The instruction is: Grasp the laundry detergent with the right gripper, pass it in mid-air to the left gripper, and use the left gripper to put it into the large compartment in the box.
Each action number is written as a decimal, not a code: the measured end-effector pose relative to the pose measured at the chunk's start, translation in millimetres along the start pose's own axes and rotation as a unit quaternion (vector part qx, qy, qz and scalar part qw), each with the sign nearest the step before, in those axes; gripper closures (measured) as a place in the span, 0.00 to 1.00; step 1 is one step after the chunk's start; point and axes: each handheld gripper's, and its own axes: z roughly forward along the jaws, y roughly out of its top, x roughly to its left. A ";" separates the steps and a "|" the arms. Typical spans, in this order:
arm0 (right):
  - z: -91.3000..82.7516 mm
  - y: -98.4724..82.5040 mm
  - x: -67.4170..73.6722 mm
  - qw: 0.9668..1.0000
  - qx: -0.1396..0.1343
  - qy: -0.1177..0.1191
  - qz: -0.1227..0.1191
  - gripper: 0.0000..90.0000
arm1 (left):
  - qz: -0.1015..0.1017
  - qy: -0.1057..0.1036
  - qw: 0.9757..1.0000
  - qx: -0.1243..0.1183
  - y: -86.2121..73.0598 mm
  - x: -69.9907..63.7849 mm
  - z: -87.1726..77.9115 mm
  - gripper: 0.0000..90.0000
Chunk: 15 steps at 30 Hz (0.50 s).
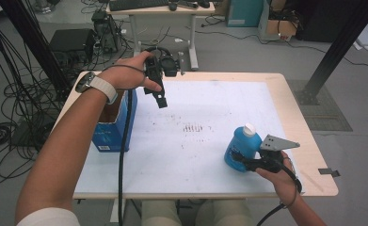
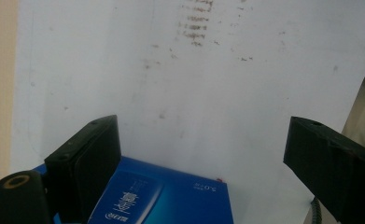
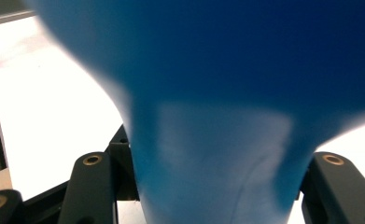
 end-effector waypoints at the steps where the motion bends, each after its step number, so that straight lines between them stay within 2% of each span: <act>1: 0.0 0.0 0.0 1.000 0.000 0.000 0.000 0.47 | 0.000 0.000 1.000 0.000 0.0 0.0 0.0 0.13; 5: 0.0 0.1 0.2 1.000 0.001 0.000 0.000 0.47 | -0.012 -0.002 1.000 0.003 -0.7 -1.9 -0.7 0.13; 7: -0.1 0.0 0.2 1.000 0.001 -0.001 0.000 0.47 | -0.001 -0.002 1.000 0.002 -0.4 -0.5 -0.9 0.13; 9: -0.1 0.0 0.2 1.000 0.001 -0.001 0.000 0.47 | -0.012 -0.003 1.000 0.000 -1.1 -1.8 -0.6 0.13; 15: -0.1 0.2 0.0 1.000 0.002 -0.001 0.000 0.47 | -0.007 0.003 1.000 -0.001 -1.3 -1.1 -1.5 0.12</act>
